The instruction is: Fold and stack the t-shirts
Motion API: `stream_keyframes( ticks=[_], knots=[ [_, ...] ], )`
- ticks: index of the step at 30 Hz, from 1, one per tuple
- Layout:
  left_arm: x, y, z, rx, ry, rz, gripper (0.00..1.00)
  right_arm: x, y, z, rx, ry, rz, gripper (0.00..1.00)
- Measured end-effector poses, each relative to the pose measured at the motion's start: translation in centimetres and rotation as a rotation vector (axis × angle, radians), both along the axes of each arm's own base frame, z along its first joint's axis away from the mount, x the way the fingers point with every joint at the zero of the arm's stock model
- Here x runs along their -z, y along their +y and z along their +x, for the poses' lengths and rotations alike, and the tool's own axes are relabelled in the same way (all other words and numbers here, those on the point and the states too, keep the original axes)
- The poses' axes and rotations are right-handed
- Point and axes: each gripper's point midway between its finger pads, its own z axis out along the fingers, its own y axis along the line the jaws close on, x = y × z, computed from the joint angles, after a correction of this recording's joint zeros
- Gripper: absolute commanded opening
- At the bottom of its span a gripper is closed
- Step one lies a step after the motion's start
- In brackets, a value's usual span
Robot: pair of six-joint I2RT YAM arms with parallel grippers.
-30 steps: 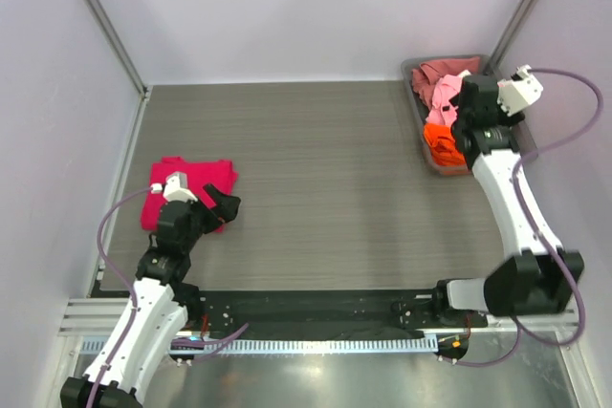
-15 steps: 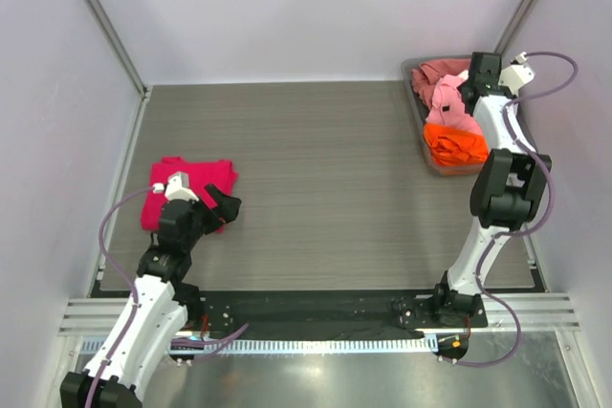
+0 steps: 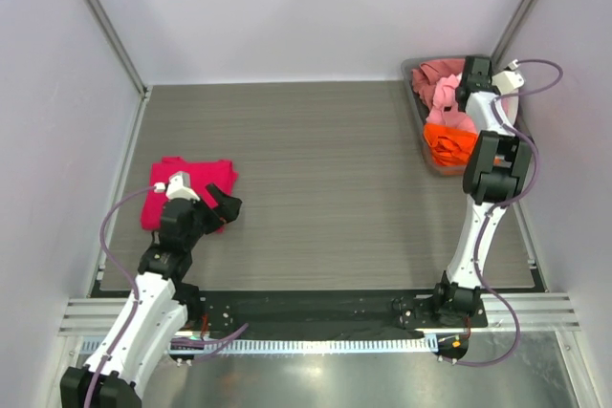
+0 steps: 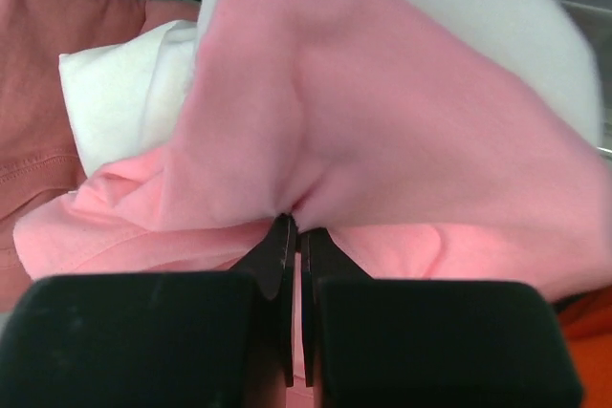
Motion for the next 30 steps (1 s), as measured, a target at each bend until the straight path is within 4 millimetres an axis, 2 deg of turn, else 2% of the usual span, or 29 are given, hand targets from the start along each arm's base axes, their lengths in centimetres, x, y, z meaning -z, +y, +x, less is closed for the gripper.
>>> stream_keyframes(
  ticks=[3, 6, 8, 10, 12, 13, 15, 18, 20, 22, 25, 27, 30],
  knots=[
    [0.1, 0.0, 0.0, 0.000, 0.003, 0.001, 1.00, -1.3, 0.3, -1.2, 0.015, -0.007, -0.041, 0.01],
    [0.0, 0.0, 0.1, 0.000, -0.003, -0.001, 0.99, -4.7, 1.7, -4.2, 0.005, -0.022, -0.098, 0.01],
    [-0.1, 0.0, 0.2, 0.000, -0.006, -0.001, 1.00, -8.9, 3.5, -5.9, -0.033, -0.081, -0.129, 0.01],
    [-0.2, -0.1, 0.2, 0.001, -0.009, -0.002, 0.99, -14.5, 5.8, -6.9, -0.087, -0.185, -0.159, 0.01],
    [-0.3, -0.1, 0.2, 0.004, -0.012, -0.004, 1.00, -21.4, 9.4, -8.0, -0.178, -0.328, -0.196, 0.01],
    [-0.3, -0.2, 0.2, 0.007, -0.015, -0.006, 1.00, -24.2, 11.1, -8.8, -0.224, -0.390, -0.209, 0.01],
    [-0.4, -0.3, 0.1, 0.013, -0.017, -0.010, 1.00, -29.7, 16.0, -10.8, -0.364, -0.514, -0.223, 0.01],
    [-0.4, -0.5, 0.1, 0.024, -0.018, -0.015, 1.00, -35.5, 22.3, -14.0, -0.574, -0.658, -0.206, 0.01],
    [-0.5, -0.7, 0.3, 0.032, -0.022, -0.019, 1.00, -38.4, 25.1, -16.4, -0.693, -0.738, -0.181, 0.01],
    [-0.5, -0.9, 0.3, 0.044, -0.022, -0.023, 0.99, -40.2, 26.5, -18.4, -0.780, -0.789, -0.159, 0.01],
    [-0.2, -1.4, 0.4, 0.063, -0.013, -0.025, 1.00, -41.2, 27.1, -20.6, -0.846, -0.819, -0.135, 0.01],
    [0.3, -1.8, 0.4, 0.076, 0.007, -0.019, 1.00, -40.7, 27.1, -21.9, -0.866, -0.820, -0.121, 0.01],
    [1.3, -2.4, 0.5, 0.094, 0.059, -0.003, 0.95, -37.8, 27.1, -23.5, -0.888, -0.773, -0.087, 0.01]
  ],
)
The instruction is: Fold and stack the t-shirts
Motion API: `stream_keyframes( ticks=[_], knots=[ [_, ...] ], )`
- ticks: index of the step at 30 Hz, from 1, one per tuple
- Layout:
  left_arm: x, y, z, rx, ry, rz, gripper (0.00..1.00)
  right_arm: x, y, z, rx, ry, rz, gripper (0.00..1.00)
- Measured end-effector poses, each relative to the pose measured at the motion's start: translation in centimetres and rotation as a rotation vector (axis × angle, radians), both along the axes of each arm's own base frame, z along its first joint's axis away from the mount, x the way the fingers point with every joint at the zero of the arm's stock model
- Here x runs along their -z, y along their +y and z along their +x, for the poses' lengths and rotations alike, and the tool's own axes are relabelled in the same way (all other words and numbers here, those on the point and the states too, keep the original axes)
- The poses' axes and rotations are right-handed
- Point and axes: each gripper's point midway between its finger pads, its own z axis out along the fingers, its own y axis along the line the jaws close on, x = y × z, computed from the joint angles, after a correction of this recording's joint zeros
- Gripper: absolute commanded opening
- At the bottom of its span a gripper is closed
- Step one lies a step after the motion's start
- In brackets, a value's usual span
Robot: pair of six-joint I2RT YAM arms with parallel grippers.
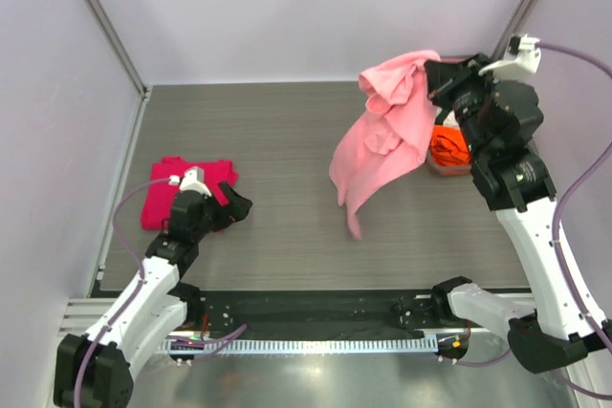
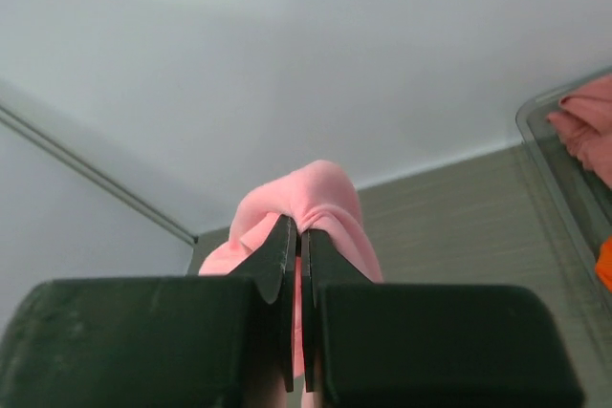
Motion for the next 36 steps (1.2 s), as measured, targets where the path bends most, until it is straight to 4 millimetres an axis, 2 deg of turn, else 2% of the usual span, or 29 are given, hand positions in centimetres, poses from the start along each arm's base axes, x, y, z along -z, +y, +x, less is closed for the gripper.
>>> stream_keyframes(
  ticks=[4, 8, 10, 14, 19, 21, 24, 26, 29, 33, 34, 36],
  knots=[
    [-0.3, -1.0, 1.0, 0.018, 0.039, 0.018, 0.94, 5.6, 0.6, -0.9, -0.042, 0.103, 0.002, 0.01],
    [-0.5, -3.3, 2.3, 0.055, 0.080, 0.032, 0.93, 11.3, 1.4, -0.8, -0.076, 0.228, -0.016, 0.01],
    [-0.2, -4.3, 3.1, 0.068, 0.113, 0.037, 0.92, 13.1, 1.6, -0.8, -0.087, 0.271, -0.024, 0.01],
    [1.7, -5.7, 5.0, 0.053, 0.201, 0.035, 0.90, 14.6, 2.0, -1.0, -0.108, 0.304, -0.029, 0.01],
    [5.5, -5.8, 6.3, 0.011, 0.331, 0.072, 0.85, 14.3, 1.8, -1.9, -0.115, 0.283, -0.023, 0.01],
    [5.8, -5.5, 7.2, -0.010, 0.350, 0.079, 0.85, 14.1, 1.5, -2.4, -0.112, 0.272, -0.020, 0.01],
    [6.0, -4.1, 8.5, -0.065, 0.357, 0.065, 0.85, 14.2, 1.2, -2.9, -0.103, 0.265, -0.019, 0.01],
    [6.0, -2.3, 9.0, -0.120, 0.361, 0.050, 0.86, 14.5, 1.1, -2.9, -0.097, 0.270, -0.020, 0.01],
    [5.9, 1.8, 9.3, -0.231, 0.363, 0.026, 0.87, 15.3, 1.1, -2.9, -0.094, 0.288, -0.025, 0.01],
    [5.8, 6.4, 7.9, -0.363, 0.368, 0.021, 0.90, 16.3, 1.3, -2.5, -0.098, 0.312, -0.026, 0.01],
    [5.6, 6.8, 7.4, -0.375, 0.366, 0.022, 0.95, 16.6, 1.5, -2.3, -0.103, 0.323, -0.025, 0.01],
    [4.9, 6.4, 6.3, -0.362, 0.350, 0.018, 0.97, 17.5, 1.9, -2.0, -0.117, 0.345, -0.020, 0.01]
  ],
)
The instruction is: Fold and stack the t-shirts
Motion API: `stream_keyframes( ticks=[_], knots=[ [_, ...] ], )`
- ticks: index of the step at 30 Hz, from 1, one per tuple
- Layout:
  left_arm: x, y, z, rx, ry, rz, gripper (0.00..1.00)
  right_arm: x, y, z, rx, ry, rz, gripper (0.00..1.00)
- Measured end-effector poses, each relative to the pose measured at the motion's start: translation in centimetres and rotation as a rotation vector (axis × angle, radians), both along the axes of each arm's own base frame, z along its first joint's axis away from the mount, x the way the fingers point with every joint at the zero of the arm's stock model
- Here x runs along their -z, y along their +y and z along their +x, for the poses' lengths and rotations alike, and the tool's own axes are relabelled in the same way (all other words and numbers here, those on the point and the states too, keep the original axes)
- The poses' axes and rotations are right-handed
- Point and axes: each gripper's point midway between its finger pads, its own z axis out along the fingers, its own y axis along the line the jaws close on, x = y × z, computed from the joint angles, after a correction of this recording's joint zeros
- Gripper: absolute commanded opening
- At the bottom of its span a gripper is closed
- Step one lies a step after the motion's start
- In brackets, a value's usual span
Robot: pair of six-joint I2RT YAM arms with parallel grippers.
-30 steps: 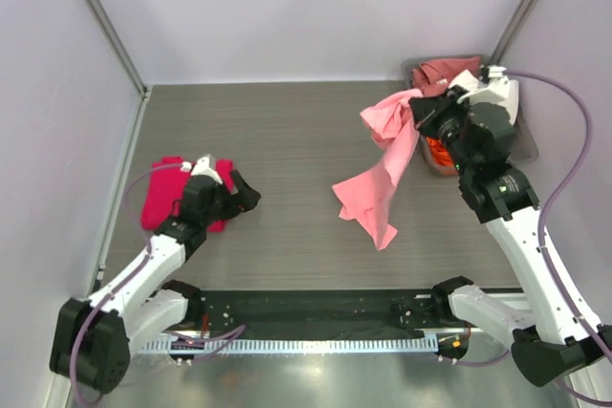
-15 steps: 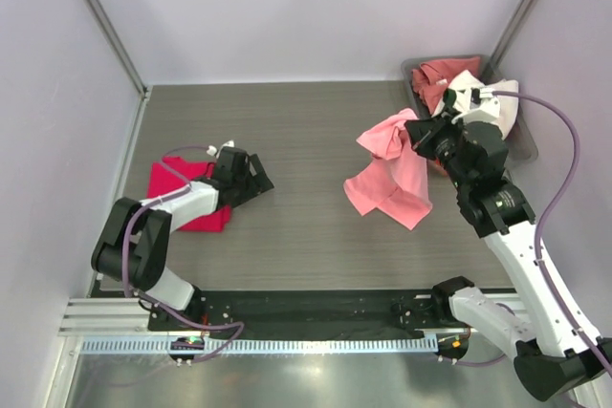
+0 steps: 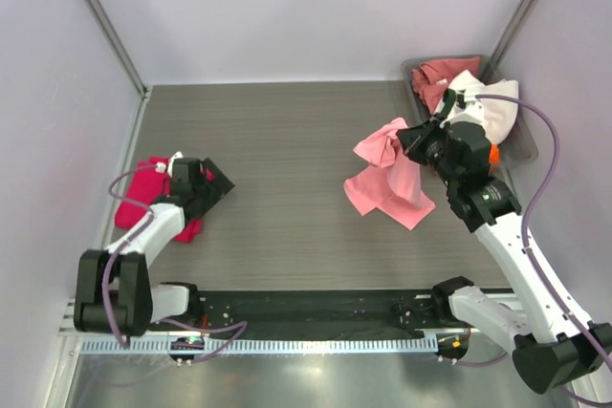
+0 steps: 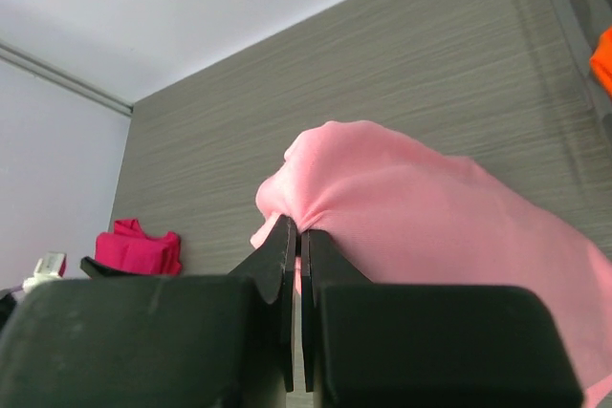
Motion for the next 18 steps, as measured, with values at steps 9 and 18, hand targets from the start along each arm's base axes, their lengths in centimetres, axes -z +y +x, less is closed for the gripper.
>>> stream_keyframes(
  ticks=[9, 18],
  knots=[
    [-12.7, -12.7, -2.2, 0.399, -0.393, -0.138, 0.99, 3.0, 2.7, 0.5, -0.085, 0.082, 0.033, 0.01],
    [-16.3, -21.9, 0.3, 0.634, -0.486, -0.245, 0.99, 2.5, 4.4, -0.2, -0.170, 0.088, 0.090, 0.01]
  ],
)
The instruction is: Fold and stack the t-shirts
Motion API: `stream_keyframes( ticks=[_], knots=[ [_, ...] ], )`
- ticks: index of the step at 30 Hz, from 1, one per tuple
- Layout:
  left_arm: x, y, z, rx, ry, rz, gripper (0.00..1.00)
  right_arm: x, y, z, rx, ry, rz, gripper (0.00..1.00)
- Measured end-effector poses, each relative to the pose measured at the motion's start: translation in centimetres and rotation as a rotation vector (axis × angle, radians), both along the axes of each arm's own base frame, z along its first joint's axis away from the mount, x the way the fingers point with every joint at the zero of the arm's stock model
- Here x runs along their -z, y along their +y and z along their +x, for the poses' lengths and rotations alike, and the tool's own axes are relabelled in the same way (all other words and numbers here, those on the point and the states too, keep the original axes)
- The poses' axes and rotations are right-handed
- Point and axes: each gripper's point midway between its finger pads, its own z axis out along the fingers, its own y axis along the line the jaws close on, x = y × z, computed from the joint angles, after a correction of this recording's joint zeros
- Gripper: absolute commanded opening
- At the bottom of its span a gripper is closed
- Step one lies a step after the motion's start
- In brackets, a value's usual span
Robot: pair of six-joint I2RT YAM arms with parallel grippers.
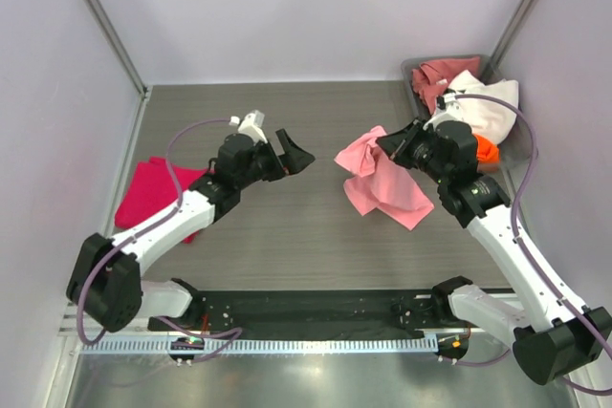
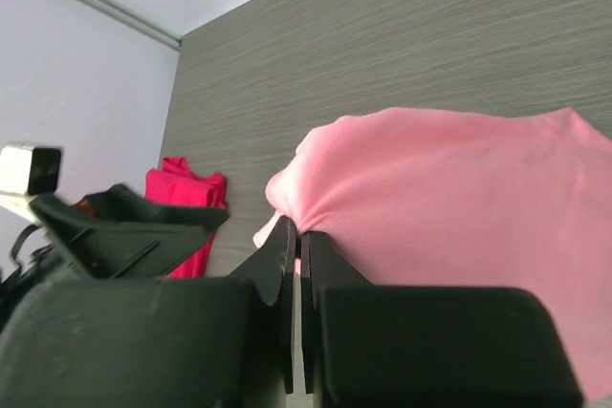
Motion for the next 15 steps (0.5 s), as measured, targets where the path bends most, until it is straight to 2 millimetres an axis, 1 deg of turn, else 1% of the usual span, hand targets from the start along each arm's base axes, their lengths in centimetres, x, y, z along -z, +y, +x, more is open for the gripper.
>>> stream_keyframes(
  ticks=[3, 5, 7, 8, 10, 12, 15],
  knots=[
    [0.7, -1.9, 0.4, 0.045, 0.024, -0.015, 0.99, 0.0, 0.5, -0.3, -0.027, 0.007, 0.015, 0.01],
    [1.2, -2.4, 0.3, 0.054, 0.043, -0.025, 1.00, 0.0, 0.6, -0.4, -0.037, 0.009, 0.019, 0.01],
    [1.4, -2.5, -0.1, 0.050, 0.054, -0.039, 1.00, 0.0, 0.7, -0.4, -0.038, 0.009, 0.018, 0.01],
    [1.4, -2.3, -0.3, 0.046, 0.049, -0.050, 0.99, 0.0, 0.6, -0.4, -0.037, 0.009, 0.015, 0.01],
    [1.7, -1.4, -1.5, 0.037, 0.042, -0.057, 1.00, 0.2, 0.4, -0.2, -0.025, 0.008, 0.001, 0.01],
    [1.9, -0.3, -2.6, 0.023, 0.035, -0.053, 1.00, 0.7, -0.2, 0.2, 0.006, 0.014, -0.029, 0.01],
    [1.2, 1.2, -3.7, 0.001, 0.002, -0.034, 1.00, 2.4, -1.6, 1.0, 0.068, 0.055, -0.112, 0.01]
  ],
)
